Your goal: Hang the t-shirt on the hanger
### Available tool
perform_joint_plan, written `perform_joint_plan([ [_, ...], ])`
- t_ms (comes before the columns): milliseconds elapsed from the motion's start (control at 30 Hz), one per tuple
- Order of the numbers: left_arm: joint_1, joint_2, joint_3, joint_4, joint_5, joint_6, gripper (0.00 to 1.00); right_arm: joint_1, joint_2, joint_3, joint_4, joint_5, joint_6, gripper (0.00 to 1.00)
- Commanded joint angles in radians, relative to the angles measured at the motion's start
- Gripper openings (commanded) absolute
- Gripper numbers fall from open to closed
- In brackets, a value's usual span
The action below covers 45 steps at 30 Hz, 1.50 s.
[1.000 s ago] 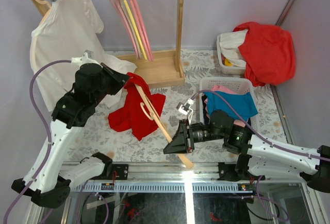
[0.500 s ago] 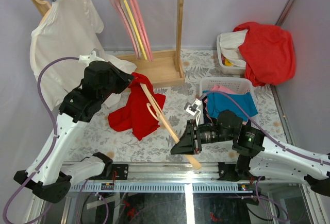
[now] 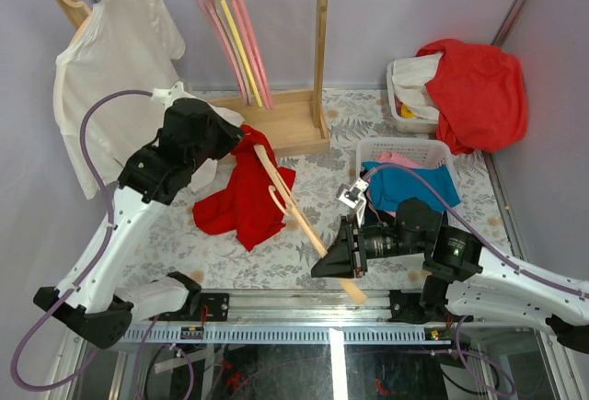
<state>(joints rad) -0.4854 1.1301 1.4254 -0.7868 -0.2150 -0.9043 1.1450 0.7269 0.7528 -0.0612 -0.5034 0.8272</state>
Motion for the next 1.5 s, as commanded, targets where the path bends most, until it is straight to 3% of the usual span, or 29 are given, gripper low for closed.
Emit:
perform_joint_plan([
  [0,-0.010,0.026,0.099,0.038,-0.046,0.055,0.00,-0.006,0.031,0.040,0.077,0.051,-0.007,0.00],
  [200,-0.009,0.078,0.318,-0.080,-0.097,0.116,0.00,-0.007,0.122,0.116,0.117,0.076,-0.024,0.00],
  [400,-0.008,0.166,0.670,-0.252,-0.127,0.180,0.00,-0.006,0.288,0.340,0.138,0.053,-0.088,0.00],
  [533,-0.008,0.191,0.799,-0.322,-0.137,0.199,0.00,-0.007,0.342,0.443,0.144,0.026,-0.101,0.00],
  [667,-0.009,0.135,0.691,-0.323,-0.139,0.190,0.00,-0.006,0.318,0.399,0.206,-0.020,-0.054,0.00],
  [867,-0.009,-0.044,0.251,-0.189,-0.114,0.121,0.00,-0.006,0.202,0.185,0.273,-0.028,0.016,0.00],
  [967,-0.008,-0.078,0.111,-0.133,-0.087,0.095,0.00,-0.006,0.166,0.094,0.282,0.007,0.029,0.00],
  [1200,-0.010,-0.051,0.021,-0.085,-0.073,0.096,0.00,-0.007,0.174,-0.050,0.318,0.063,0.056,0.00],
  [1467,-0.009,-0.008,-0.062,-0.026,-0.077,0.097,0.00,-0.005,0.104,-0.076,0.188,0.154,0.041,0.00],
])
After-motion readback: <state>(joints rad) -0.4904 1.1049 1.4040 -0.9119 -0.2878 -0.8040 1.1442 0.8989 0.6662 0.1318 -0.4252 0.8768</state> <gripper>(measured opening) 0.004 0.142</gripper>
